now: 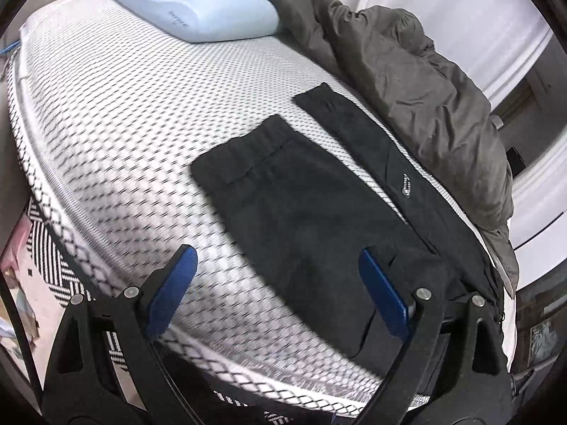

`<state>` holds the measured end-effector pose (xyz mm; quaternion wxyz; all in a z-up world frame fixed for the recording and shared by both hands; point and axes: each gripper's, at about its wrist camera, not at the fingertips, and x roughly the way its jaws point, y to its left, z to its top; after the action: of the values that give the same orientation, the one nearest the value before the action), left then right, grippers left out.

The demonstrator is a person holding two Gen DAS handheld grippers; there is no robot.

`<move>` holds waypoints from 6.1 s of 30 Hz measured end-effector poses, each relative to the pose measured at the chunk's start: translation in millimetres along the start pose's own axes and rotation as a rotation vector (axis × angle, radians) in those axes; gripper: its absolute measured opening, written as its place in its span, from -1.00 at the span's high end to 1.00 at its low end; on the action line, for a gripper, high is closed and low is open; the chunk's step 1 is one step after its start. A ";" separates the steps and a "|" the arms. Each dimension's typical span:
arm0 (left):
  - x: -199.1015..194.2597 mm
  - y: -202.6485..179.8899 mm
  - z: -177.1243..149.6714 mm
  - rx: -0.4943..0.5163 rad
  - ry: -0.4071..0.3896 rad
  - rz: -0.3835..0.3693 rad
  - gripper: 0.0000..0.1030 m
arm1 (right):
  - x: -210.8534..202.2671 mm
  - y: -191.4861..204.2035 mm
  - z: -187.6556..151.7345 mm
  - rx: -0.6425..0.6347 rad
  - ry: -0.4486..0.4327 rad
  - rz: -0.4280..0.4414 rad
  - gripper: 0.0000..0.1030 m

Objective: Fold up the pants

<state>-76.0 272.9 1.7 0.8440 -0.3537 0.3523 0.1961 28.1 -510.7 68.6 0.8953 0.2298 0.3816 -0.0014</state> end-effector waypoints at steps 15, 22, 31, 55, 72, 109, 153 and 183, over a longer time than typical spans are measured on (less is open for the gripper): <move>6.4 -6.9 -7.3 0.047 -0.006 -0.027 -0.71 | -19.7 -5.3 -10.4 0.026 0.023 -0.025 0.58; 23.0 -11.6 -3.0 0.052 0.052 -0.019 0.19 | -37.3 6.7 -20.4 0.009 -0.045 0.059 -0.36; 49.7 -11.7 11.2 0.002 0.103 -0.026 0.06 | -21.6 -14.6 -21.6 0.113 -0.037 0.105 -0.36; -25.1 -27.6 12.1 0.099 -0.156 0.125 -0.58 | -62.8 -30.4 -26.6 0.082 -0.128 0.037 -0.38; 123.1 -233.8 -44.9 0.744 0.166 0.171 -0.37 | -80.9 87.2 -41.1 -0.214 -0.104 -0.005 -0.81; 22.2 8.9 13.3 -0.021 0.089 -0.127 0.43 | -48.0 -37.9 -17.7 0.153 -0.117 0.097 -0.03; -18.1 -77.3 104.0 0.098 -0.117 -0.114 0.99 | -75.0 39.2 36.5 -0.018 -0.226 0.271 0.92; 139.7 -213.2 231.1 0.292 -0.043 0.019 -0.98 | 76.4 159.2 157.5 -0.242 -0.163 -0.058 -0.99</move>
<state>247.3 310.8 113.1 0.8919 -0.2193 0.3625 0.1583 218.1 -420.0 176.7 0.9440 0.1080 0.3117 0.0001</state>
